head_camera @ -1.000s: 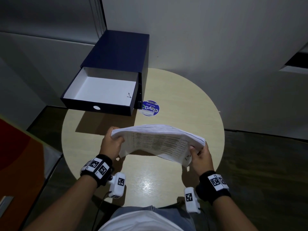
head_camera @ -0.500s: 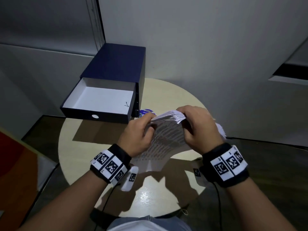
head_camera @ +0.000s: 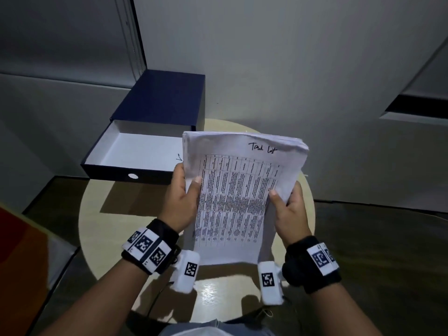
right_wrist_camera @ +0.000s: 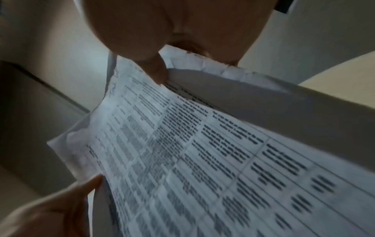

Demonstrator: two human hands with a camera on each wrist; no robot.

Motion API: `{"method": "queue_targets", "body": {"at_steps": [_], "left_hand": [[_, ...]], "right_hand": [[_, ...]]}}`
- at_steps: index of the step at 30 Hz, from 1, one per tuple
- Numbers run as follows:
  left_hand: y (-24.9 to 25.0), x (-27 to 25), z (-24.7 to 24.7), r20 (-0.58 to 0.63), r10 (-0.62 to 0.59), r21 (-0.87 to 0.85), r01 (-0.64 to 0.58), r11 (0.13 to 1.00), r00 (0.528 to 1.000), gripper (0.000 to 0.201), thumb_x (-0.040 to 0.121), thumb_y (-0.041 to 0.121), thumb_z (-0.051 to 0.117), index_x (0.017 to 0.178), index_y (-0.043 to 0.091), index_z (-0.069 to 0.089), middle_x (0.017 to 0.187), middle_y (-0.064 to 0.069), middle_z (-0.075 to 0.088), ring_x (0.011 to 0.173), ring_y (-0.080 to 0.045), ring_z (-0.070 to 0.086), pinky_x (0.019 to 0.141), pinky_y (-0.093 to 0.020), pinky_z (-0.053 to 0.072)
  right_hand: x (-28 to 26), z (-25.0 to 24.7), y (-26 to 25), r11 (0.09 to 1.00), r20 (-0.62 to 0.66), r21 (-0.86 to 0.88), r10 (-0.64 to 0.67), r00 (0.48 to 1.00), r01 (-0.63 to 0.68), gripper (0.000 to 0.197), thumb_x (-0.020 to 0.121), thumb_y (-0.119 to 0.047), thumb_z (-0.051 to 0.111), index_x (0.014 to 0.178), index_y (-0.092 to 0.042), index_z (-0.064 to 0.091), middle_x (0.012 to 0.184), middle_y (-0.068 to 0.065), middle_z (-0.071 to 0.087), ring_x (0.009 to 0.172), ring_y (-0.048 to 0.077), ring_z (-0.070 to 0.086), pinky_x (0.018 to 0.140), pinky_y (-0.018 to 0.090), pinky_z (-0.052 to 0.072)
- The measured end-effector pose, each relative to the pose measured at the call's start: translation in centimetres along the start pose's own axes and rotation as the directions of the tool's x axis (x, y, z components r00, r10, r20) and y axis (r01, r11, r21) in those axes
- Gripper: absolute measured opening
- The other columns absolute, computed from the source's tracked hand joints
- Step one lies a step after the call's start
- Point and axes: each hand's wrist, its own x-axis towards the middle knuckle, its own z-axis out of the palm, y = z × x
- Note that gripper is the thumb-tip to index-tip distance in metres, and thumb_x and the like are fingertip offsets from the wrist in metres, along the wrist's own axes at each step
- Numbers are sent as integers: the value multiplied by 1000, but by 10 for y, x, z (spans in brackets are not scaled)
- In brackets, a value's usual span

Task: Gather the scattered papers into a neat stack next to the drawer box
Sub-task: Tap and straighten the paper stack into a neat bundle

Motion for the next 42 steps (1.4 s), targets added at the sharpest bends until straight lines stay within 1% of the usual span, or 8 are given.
{"method": "queue_targets", "body": {"at_steps": [5,9,11,19,25,30,33,42], "left_hand": [[-14,-12,2,11,-26,0,26,1000,1000,36,89,18,47,116,38,34,116,4,60,110,-10,59,91,-40,52],[-34,-24,6,6,-19,140,18,990,1000,34,98,17,48,123,31,30,116,15,52,105,13,53,89,-31,49],[-37,-23,5,-5,-18,138,19,990,1000,31,99,16,47,123,28,32,116,19,51,104,16,51,88,-24,45],[-27,-16,7,-75,-27,88,34,996,997,24,100,11,42,118,26,38,108,11,56,96,9,55,82,-22,47],[-30,-17,0,-49,8,-6,-8,1000,999,39,86,39,55,120,24,45,114,2,59,107,-18,59,88,-40,51],[-16,-8,9,-66,53,-118,-60,991,996,38,87,40,56,116,17,50,105,7,62,94,-8,62,76,-22,51],[-13,0,17,-162,2,-145,-26,989,987,26,92,34,52,108,14,55,97,8,62,84,-1,61,69,-15,48],[-12,18,21,-244,-156,-282,83,956,957,19,94,29,47,94,15,60,101,-14,66,86,-21,59,70,-37,47]], "right_hand": [[-12,7,6,999,0,14,-42,999,42,42,98,-3,50,117,-37,36,110,-12,62,94,-12,61,84,23,53],[-23,12,28,996,14,-93,7,1000,-6,43,98,-7,50,117,-42,34,117,-10,59,106,-1,59,96,45,52],[-24,14,29,995,5,-98,-6,1000,6,48,98,-5,48,117,-46,33,117,-9,60,105,0,59,96,41,51],[-22,17,13,994,20,-47,-93,995,94,36,93,-9,45,111,-39,37,105,-2,65,95,5,63,82,35,55],[-18,10,20,994,-64,-8,-107,992,107,38,89,-23,62,115,-41,39,112,-3,61,101,7,63,86,34,52],[-7,14,9,992,-164,48,-106,981,116,36,82,-52,62,111,-34,50,103,2,65,95,24,67,80,45,57],[-2,20,6,994,-225,65,-76,971,93,31,87,-50,57,104,-26,54,96,-7,64,84,6,66,72,40,56],[12,20,7,988,-288,144,93,953,-53,20,78,-50,53,75,-32,60,76,-2,65,79,27,63,76,55,53]]}}
